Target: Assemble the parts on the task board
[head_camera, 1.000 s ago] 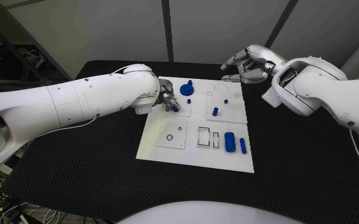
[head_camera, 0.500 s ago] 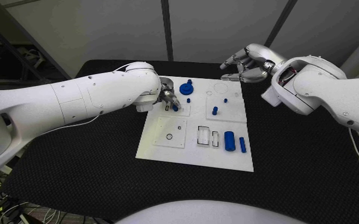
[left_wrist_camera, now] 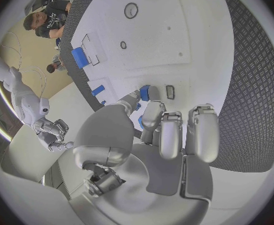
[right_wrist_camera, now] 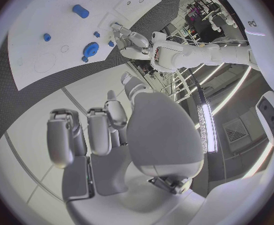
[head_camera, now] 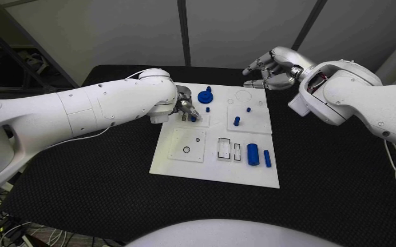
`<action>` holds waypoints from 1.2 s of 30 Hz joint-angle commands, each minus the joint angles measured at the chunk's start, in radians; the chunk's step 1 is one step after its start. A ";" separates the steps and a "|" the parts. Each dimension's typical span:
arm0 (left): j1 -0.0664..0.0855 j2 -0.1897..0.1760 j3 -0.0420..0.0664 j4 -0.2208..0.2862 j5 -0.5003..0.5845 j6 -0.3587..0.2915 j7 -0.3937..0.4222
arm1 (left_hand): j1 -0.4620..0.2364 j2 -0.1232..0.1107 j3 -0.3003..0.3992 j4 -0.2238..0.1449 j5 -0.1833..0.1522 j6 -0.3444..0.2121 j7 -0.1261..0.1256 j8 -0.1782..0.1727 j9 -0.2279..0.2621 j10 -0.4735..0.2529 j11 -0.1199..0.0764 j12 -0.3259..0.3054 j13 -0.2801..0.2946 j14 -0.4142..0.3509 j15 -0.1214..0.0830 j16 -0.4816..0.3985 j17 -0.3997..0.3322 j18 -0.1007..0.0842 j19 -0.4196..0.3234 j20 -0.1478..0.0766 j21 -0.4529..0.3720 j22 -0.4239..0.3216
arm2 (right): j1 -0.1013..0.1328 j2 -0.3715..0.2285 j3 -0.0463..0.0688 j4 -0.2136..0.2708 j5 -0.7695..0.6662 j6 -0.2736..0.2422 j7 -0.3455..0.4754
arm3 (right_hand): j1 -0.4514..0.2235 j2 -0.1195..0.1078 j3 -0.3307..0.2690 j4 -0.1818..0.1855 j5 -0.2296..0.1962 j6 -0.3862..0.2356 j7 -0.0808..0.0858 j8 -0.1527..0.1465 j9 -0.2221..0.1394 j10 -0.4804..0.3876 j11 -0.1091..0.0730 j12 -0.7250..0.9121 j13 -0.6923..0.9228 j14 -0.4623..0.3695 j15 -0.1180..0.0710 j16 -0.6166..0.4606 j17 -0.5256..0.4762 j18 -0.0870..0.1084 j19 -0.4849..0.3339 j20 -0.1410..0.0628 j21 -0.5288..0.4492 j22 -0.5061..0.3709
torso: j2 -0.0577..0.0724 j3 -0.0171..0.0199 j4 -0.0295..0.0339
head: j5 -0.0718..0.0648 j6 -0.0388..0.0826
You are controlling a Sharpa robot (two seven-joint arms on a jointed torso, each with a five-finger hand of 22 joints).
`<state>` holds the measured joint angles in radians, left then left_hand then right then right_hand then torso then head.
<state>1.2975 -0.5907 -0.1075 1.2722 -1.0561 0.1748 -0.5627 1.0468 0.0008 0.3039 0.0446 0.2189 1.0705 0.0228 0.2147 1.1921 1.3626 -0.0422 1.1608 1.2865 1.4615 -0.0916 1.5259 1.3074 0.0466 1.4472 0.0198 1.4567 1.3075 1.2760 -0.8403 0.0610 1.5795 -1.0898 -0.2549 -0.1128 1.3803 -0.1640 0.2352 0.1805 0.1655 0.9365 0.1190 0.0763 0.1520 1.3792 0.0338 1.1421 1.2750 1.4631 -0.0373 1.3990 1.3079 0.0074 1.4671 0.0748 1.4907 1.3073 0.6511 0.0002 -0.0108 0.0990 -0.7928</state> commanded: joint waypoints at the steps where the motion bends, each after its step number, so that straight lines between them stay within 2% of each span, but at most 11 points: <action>1: -0.001 0.001 -0.001 0.002 0.000 0.022 0.006 | -0.001 -0.011 -0.002 0.012 -0.008 0.008 -0.002 0.006 0.002 0.008 0.001 0.005 0.002 0.098 -0.003 0.003 0.222 -0.001 0.008 0.000 0.004 0.073 | 0.002 0.000 0.001 0.000 0.000 0.004 0.006 | 0.000 0.006 0.004 0.001 0.005 0.003 0.001 -0.003 -0.001 0.005 0.000 -0.005 -0.001 0.048 -0.004 -0.007 0.002 0.019 0.041 -0.005 -0.002 0.167 | 0.000 0.0001 0.0007 | 0.001 -0.001; 6: -0.002 0.000 -0.001 0.001 0.000 0.013 0.007 | 0.001 -0.022 -0.012 0.038 -0.028 0.011 -0.003 0.005 0.004 0.008 0.000 0.004 0.002 0.098 -0.004 0.003 0.222 0.000 0.007 -0.001 0.003 0.073 | 0.002 0.000 0.001 0.000 0.000 0.003 0.007 | -0.001 0.006 0.004 0.001 0.005 0.003 0.001 -0.004 -0.001 0.004 0.000 -0.006 -0.002 0.047 -0.004 -0.008 0.000 0.019 0.040 -0.005 -0.003 0.166 | 0.000 -0.0001 0.0003 | 0.001 0.001; 12: -0.003 -0.004 0.000 -0.002 0.000 -0.017 0.014 | -0.011 -0.048 -0.054 0.112 -0.161 0.019 0.000 0.004 0.010 0.011 0.002 0.007 0.005 0.098 -0.003 0.003 0.222 -0.001 0.009 0.000 0.004 0.077 | 0.002 0.000 0.001 -0.001 0.000 0.000 0.008 | -0.002 0.006 0.003 0.001 0.005 0.002 0.001 -0.005 -0.002 0.003 0.000 -0.008 -0.003 0.047 -0.004 -0.010 -0.003 0.020 0.038 -0.005 -0.006 0.163 | 0.000 -0.0001 0.0004 | 0.000 0.004; 16: -0.004 -0.011 0.002 0.001 0.000 -0.041 0.020 | -0.016 -0.065 -0.084 0.157 -0.171 0.021 0.001 0.004 0.015 0.010 0.002 0.007 0.006 0.098 -0.004 0.003 0.222 -0.001 0.008 -0.001 0.003 0.078 | 0.002 -0.001 0.001 -0.002 0.000 -0.002 0.009 | -0.002 0.005 0.003 0.002 0.005 0.002 0.001 -0.005 -0.002 0.003 0.000 -0.008 -0.004 0.046 -0.004 -0.011 -0.005 0.021 0.037 -0.005 -0.008 0.161 | 0.000 -0.0003 0.0007 | 0.000 0.005; 20: -0.004 -0.017 0.023 0.005 0.000 -0.060 0.024 | -0.014 -0.080 -0.103 0.184 -0.171 0.019 0.001 0.002 0.017 0.007 0.003 0.001 0.003 0.096 -0.004 -0.003 0.216 0.002 0.002 -0.002 -0.003 0.068 | 0.002 -0.001 0.001 -0.004 0.000 -0.006 0.010 | -0.004 0.004 0.003 0.002 0.004 0.001 0.001 -0.006 -0.003 0.001 0.000 -0.012 -0.006 0.045 -0.004 -0.015 -0.010 0.022 0.034 -0.005 -0.012 0.156 | 0.000 -0.0004 0.0003 | 0.001 0.005; 22: -0.004 -0.021 0.042 0.010 0.000 -0.069 0.025 | -0.009 -0.090 -0.117 0.207 -0.171 0.018 0.002 -0.001 0.018 0.003 0.002 -0.003 0.001 0.095 -0.004 -0.005 0.214 0.002 0.000 -0.003 -0.006 0.066 | 0.002 -0.001 0.001 -0.007 0.000 -0.007 0.010 | -0.004 0.003 0.002 0.002 0.004 0.000 0.002 -0.007 -0.003 0.000 0.000 -0.013 -0.007 0.045 -0.004 -0.016 -0.011 0.022 0.033 -0.005 -0.013 0.155 | -0.001 0.0005 0.0003 | 0.003 0.006; 25: -0.004 -0.027 0.062 0.015 0.000 -0.076 0.024 | 0.006 -0.097 -0.130 0.233 -0.171 0.012 0.003 -0.006 0.019 -0.004 0.004 -0.014 -0.005 0.095 -0.003 -0.006 0.213 0.003 -0.002 -0.002 -0.009 0.063 | 0.002 -0.002 0.001 -0.007 0.001 -0.006 0.011 | -0.005 0.002 0.002 0.003 0.005 -0.002 0.002 -0.009 -0.004 -0.002 0.000 -0.016 -0.009 0.044 -0.004 -0.018 -0.012 0.023 0.032 -0.005 -0.015 0.153 | -0.001 0.0008 0.0006 | 0.005 0.004; 27: -0.004 -0.031 0.076 0.020 0.001 -0.074 0.022 | 0.010 -0.102 -0.137 0.241 -0.171 0.009 0.005 -0.009 0.018 -0.006 0.006 -0.016 -0.007 0.095 -0.003 -0.007 0.213 0.003 -0.002 -0.002 -0.010 0.062 | 0.002 -0.003 0.001 -0.007 0.002 -0.006 0.011 | -0.005 0.001 0.002 0.003 0.005 -0.003 0.002 -0.009 -0.004 -0.002 0.001 -0.017 -0.009 0.044 -0.004 -0.018 -0.013 0.023 0.032 -0.005 -0.015 0.153 | -0.002 0.0016 0.0004 | 0.007 0.004; 32: -0.003 -0.044 0.103 0.030 0.003 -0.060 0.014 | 0.013 -0.105 -0.149 0.244 -0.170 0.007 0.006 -0.011 0.018 -0.009 0.007 -0.021 -0.009 0.095 -0.002 -0.007 0.212 0.004 -0.004 -0.001 -0.011 0.061 | 0.002 -0.004 0.001 -0.009 0.003 -0.005 0.011 | -0.005 0.001 0.002 0.003 0.005 -0.005 0.002 -0.010 -0.005 -0.003 0.001 -0.018 -0.011 0.044 -0.004 -0.019 -0.013 0.023 0.031 -0.005 -0.016 0.152 | -0.001 0.0002 0.0004 | 0.004 0.008; 33: -0.002 -0.047 0.110 0.031 0.003 -0.049 0.009 | 0.014 -0.104 -0.151 0.244 -0.170 0.007 0.007 -0.011 0.018 -0.010 0.007 -0.022 -0.010 0.095 -0.002 -0.008 0.211 0.004 -0.005 -0.001 -0.012 0.059 | 0.002 -0.004 0.001 -0.009 0.003 -0.005 0.011 | -0.005 0.001 0.002 0.003 0.005 -0.005 0.002 -0.010 -0.005 -0.003 0.001 -0.018 -0.011 0.044 -0.004 -0.019 -0.013 0.023 0.031 -0.005 -0.016 0.152 | 0.000 0.0000 0.0005 | 0.004 0.009; 36: 0.004 -0.051 0.122 0.025 0.004 -0.009 -0.005 | 0.035 -0.095 -0.157 0.240 -0.170 -0.002 0.010 -0.018 0.016 -0.020 0.010 -0.037 -0.019 0.092 0.001 -0.017 0.202 0.007 -0.014 0.001 -0.022 0.045 | 0.002 -0.005 0.001 -0.010 0.003 -0.005 0.010 | -0.005 0.001 0.002 0.003 0.005 -0.005 0.002 -0.010 -0.005 -0.003 0.001 -0.018 -0.011 0.044 -0.004 -0.019 -0.013 0.023 0.031 -0.005 -0.016 0.152 | 0.001 -0.0002 0.0014 | 0.002 0.013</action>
<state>1.2979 -0.6413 0.0130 1.2996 -1.0541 0.1266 -0.5537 1.0731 -0.0976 0.1512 0.2837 0.0524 1.0740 0.0337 0.2007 1.2097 1.3470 -0.0313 1.1270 1.2695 1.4597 -0.0932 1.5119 1.3074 0.0466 1.4381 0.0211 1.4385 1.3074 1.2760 -0.8441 0.0609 1.5692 -1.0891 -0.2560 -0.1108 1.3803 -0.1641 0.2352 0.1805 0.1655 0.9365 0.1190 0.0724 0.1481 1.3792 0.0338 1.1288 1.2653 1.4631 -0.0373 1.3845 1.2958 0.0232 1.4671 0.0748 1.4782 1.3081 0.6504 0.0007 -0.0102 0.1027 -0.7823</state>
